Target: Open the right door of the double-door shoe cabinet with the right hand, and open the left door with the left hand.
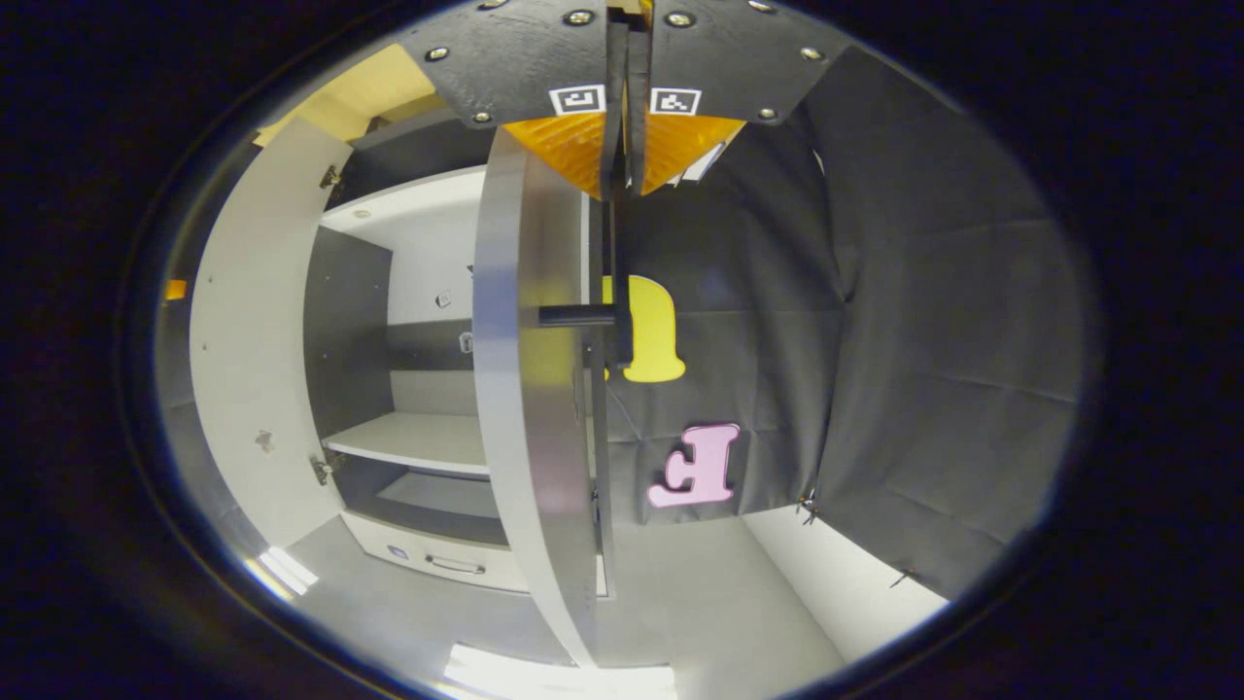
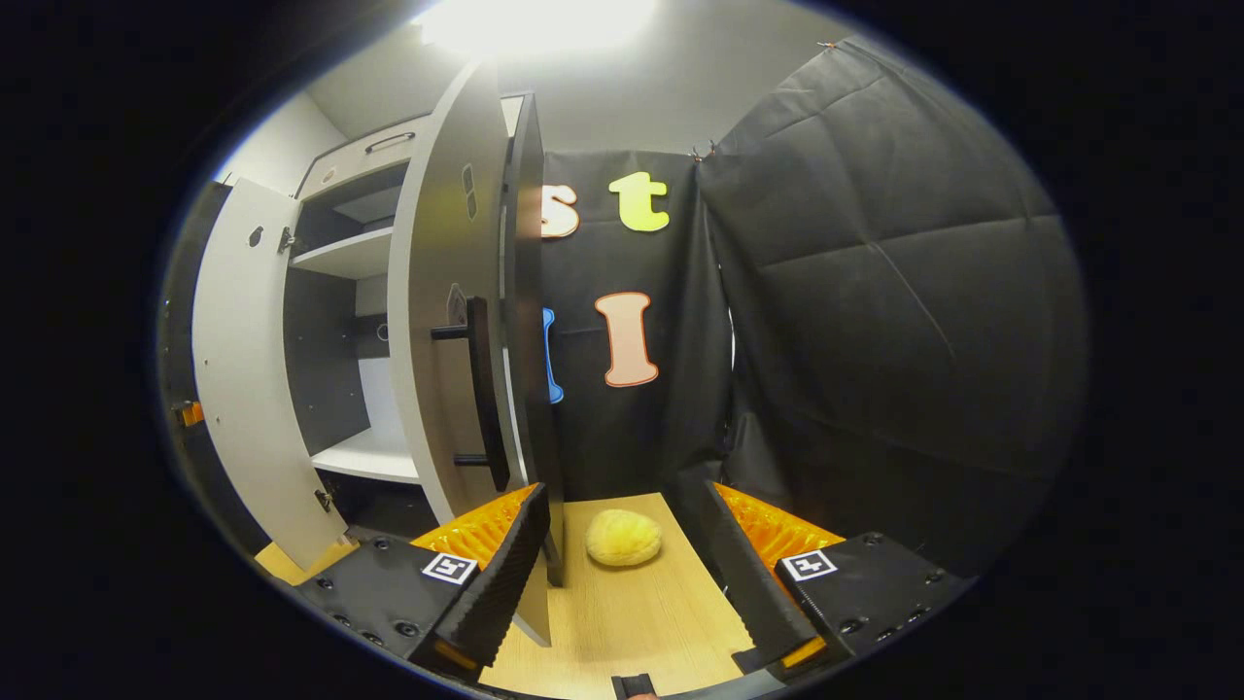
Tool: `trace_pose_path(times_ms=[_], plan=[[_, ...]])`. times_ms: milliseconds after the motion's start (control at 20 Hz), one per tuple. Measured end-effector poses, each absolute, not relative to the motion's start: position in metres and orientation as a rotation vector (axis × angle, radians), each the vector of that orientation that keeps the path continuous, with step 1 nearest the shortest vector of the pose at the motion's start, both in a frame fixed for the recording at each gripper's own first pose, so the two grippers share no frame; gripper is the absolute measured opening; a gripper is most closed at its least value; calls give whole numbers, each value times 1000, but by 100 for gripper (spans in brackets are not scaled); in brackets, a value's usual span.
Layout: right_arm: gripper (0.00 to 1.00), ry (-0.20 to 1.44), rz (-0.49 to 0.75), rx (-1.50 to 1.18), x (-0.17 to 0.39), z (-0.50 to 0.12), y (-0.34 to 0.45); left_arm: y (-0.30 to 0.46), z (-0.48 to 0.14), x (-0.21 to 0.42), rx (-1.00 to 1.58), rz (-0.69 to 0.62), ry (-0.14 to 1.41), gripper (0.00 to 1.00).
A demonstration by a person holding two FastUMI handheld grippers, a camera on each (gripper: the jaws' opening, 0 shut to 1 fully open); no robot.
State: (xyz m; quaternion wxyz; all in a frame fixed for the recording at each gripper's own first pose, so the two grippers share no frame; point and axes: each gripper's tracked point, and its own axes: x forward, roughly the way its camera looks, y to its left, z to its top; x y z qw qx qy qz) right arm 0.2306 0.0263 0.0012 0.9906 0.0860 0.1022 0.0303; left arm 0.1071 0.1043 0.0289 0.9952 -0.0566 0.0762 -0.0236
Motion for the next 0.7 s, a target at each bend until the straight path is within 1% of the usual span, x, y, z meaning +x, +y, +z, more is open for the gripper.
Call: trace_pose_path(times_ms=[100, 200, 250, 350, 400, 450, 500, 550, 700], plan=[[98, 201, 72, 183, 229, 0, 19, 105, 30, 101, -108, -10, 152, 2], [98, 200, 92, 194, 231, -2, 14, 110, 35, 88, -88, 54, 141, 2], [98, 200, 105, 196, 231, -3, 12, 112, 40, 80, -83, 78, 123, 0], [98, 203, 138, 186, 235, -6, 11, 106, 51, 62, -97, 92, 85, 0], [98, 199, 150, 179, 236, -7, 11, 106, 53, 53, -91, 102, 75, 2], [98, 192, 157, 173, 235, -5, 11, 106, 52, 44, -82, 111, 80, 2], [98, 191, 165, 173, 234, -5, 12, 104, 50, 37, -80, 112, 91, 0], [98, 186, 182, 176, 231, -4, 16, 101, 49, 30, -83, 103, 101, 2], [98, 165, 199, 159, 225, 2, 25, 96, 46, 12, -75, 88, 121, 2]])
